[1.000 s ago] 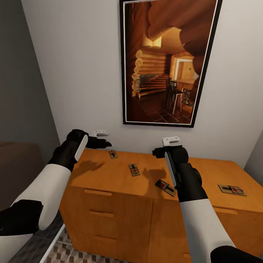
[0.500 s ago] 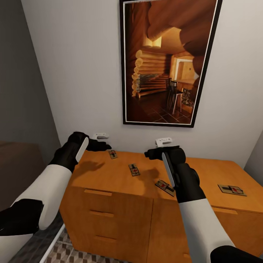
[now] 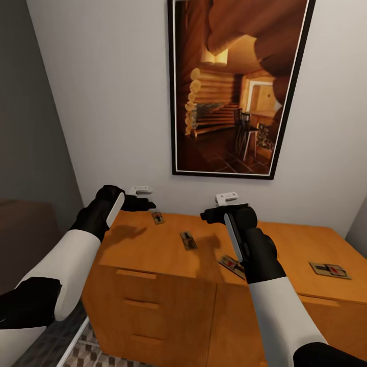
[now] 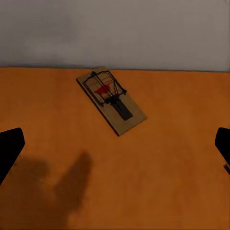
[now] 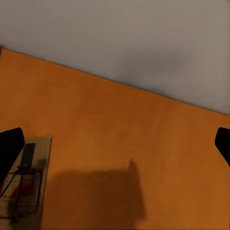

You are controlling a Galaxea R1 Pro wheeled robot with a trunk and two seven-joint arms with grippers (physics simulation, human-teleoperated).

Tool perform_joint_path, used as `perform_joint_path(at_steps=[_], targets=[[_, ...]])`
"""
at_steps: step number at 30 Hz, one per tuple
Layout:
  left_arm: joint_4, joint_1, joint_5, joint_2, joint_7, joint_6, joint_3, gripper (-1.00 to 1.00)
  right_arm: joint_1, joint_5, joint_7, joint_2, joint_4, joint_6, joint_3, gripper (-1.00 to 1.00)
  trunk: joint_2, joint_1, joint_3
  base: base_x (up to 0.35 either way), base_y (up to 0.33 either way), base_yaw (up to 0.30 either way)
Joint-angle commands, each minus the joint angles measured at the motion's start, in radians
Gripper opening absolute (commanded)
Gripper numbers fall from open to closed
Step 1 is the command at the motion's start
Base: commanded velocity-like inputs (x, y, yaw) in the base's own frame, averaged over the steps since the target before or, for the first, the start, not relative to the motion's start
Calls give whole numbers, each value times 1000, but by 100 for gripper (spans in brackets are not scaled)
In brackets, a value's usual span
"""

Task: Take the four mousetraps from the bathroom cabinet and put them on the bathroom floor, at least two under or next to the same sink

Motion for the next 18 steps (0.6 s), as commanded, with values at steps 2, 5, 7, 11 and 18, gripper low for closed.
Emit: perform_joint_path(at_steps=[2,5,7,11,18], targets=[[-1,-1,10,1,5,4,-2,100,-1,10,1,0,-1,4,1,100,-1,0,-1,253,75,0],[-2,-1,10,2,5,4,-2,100,-1,10,-8,0,-1,4,1,100,-1,0,-1,277,86,0],[-5,-1,10,2,5,4,-2,100,-1,10,-11,0,-1,4,1,100,-1,0,-1,277,79,0],[-8,-1,11,3,4,4,-2,100,-1,10,-16,0,-1,4,2,100,-1,0,-1,155,35,0],[-13,-1,11,2,5,4,-3,100,-1,10,-41,0,-1,4,2,100,-1,0,-1,36,8,0]])
